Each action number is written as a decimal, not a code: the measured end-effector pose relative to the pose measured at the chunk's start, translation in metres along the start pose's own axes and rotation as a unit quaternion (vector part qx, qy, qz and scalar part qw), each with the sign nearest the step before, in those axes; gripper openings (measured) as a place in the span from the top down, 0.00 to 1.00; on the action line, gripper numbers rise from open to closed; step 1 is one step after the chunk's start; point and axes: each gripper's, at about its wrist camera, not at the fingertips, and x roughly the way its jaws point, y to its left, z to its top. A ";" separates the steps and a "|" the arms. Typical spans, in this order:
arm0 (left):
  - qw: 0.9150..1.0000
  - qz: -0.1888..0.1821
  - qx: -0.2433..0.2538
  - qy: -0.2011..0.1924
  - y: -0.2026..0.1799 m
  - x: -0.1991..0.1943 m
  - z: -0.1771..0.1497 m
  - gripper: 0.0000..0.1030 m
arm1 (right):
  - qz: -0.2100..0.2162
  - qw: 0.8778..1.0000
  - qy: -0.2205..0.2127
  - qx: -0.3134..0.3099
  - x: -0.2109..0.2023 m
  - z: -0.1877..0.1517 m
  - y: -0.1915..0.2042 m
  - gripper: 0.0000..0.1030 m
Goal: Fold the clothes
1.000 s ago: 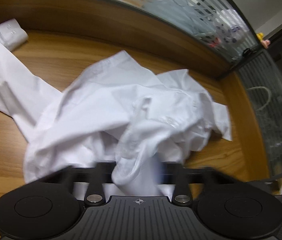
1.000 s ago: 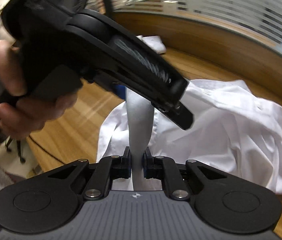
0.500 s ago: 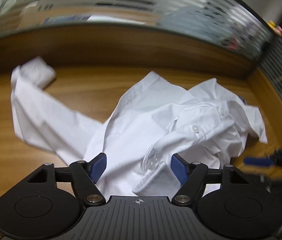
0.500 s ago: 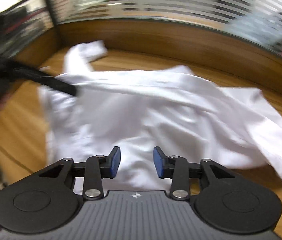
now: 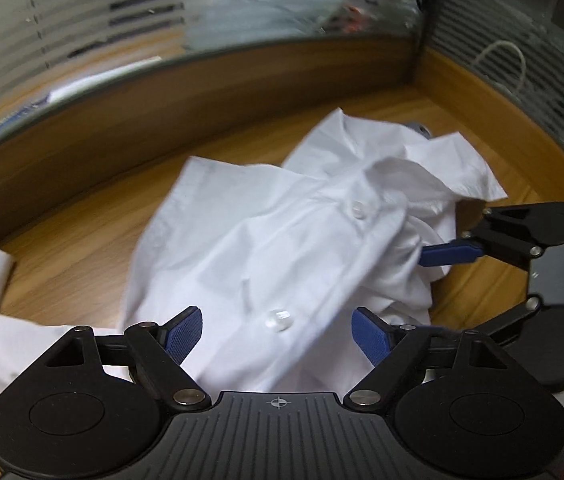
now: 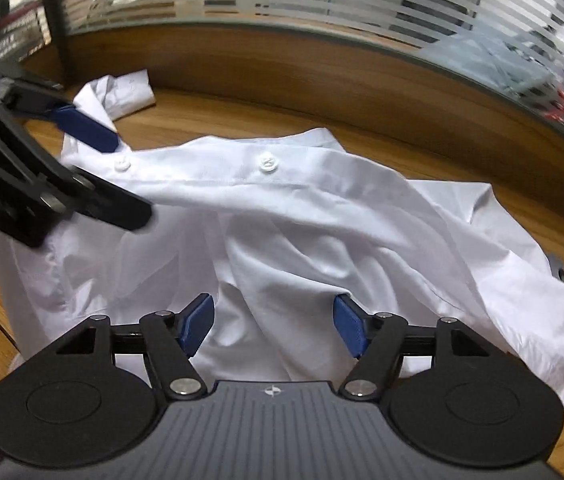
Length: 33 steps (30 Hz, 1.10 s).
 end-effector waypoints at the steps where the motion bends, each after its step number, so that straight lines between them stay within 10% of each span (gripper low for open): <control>1: 1.000 0.000 -0.002 0.004 -0.002 0.005 0.001 0.24 | -0.004 1.000 0.000 -0.007 0.004 0.000 0.003 0.32; 6: 0.999 -0.002 -0.054 -0.004 0.011 0.009 0.008 0.83 | -0.007 1.000 -0.005 -0.017 -0.004 -0.005 -0.002 0.86; 9: 0.994 -0.027 -0.103 -0.034 0.028 -0.005 0.016 0.91 | 0.001 1.000 -0.009 -0.005 -0.021 -0.009 -0.011 0.95; 20: 0.954 -0.020 -0.289 -0.072 0.107 -0.019 0.020 0.93 | 0.003 0.993 -0.024 0.117 -0.096 -0.034 -0.077 0.97; 26: 0.959 -0.006 -0.282 0.005 0.097 0.026 -0.014 0.92 | -0.001 0.988 0.033 0.148 -0.069 -0.061 -0.085 0.96; 33: 0.962 -0.029 -0.270 -0.037 0.097 -0.008 -0.030 0.73 | -0.018 0.994 0.051 0.092 -0.078 -0.063 -0.064 0.83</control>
